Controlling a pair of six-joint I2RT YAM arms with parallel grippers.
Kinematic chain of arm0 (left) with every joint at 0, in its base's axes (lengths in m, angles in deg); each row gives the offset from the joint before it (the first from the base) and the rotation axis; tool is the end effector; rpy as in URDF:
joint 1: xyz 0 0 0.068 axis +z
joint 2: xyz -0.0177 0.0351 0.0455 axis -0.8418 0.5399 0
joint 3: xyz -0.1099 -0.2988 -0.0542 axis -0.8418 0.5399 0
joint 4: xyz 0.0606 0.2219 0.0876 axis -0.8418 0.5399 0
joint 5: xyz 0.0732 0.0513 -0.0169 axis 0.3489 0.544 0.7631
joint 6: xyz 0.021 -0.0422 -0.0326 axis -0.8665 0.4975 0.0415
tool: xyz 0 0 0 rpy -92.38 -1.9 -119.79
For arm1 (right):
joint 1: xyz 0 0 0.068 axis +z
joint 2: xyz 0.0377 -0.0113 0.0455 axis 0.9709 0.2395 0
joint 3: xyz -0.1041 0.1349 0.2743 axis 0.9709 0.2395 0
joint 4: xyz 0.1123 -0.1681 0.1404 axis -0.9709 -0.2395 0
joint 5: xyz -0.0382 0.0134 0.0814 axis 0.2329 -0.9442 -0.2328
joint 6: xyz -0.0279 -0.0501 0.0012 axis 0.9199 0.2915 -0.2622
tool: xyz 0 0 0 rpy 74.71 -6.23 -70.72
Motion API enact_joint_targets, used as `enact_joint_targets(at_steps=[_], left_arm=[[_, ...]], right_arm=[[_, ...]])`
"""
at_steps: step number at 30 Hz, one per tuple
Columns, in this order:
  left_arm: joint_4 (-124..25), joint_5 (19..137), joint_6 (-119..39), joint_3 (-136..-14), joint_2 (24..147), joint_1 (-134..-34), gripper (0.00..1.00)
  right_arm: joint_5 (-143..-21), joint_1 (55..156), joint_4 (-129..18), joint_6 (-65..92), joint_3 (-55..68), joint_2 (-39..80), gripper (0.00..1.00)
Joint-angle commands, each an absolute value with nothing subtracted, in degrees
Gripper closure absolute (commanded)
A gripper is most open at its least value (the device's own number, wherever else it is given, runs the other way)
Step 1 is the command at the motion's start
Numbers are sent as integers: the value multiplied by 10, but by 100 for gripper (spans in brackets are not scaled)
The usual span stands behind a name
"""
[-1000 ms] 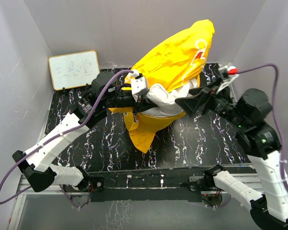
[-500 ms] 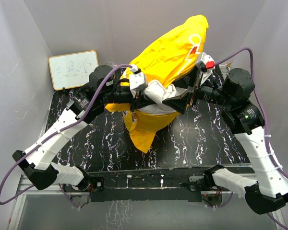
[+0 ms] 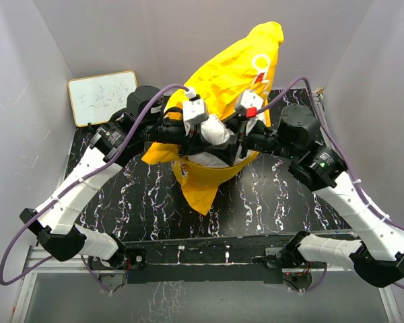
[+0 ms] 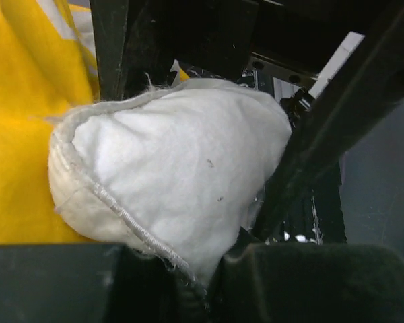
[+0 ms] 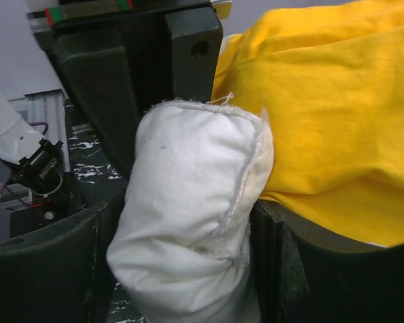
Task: Remove the pillowcase from the pillow
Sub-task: Remove the pillow from the pillowcase.
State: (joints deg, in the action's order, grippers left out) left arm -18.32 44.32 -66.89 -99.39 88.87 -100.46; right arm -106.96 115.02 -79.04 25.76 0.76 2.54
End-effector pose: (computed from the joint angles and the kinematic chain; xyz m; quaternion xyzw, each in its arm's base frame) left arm 0.1723 -0.1987 0.5288 0.5503 0.5204 -0.4118 0.5067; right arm 0.1279 0.1312 0.5127 -0.4424 0.5890 0.3850 0.5561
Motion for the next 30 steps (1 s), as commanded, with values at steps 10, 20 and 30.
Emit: enact_joint_targets(at_steps=[10, 20, 30], left_arm=[[-26, 373, -728, -1147, 886, -941, 26], [-37, 256, -643, -1248, 923, -917, 22], [-143, 226, -541, -1155, 865, -916, 5]], right_arm=[[-939, 1234, -766, 339, 92, -20, 92], [-870, 1234, -780, 341, 110, -28, 92], [-754, 1175, -764, 324, 105, -12, 92]])
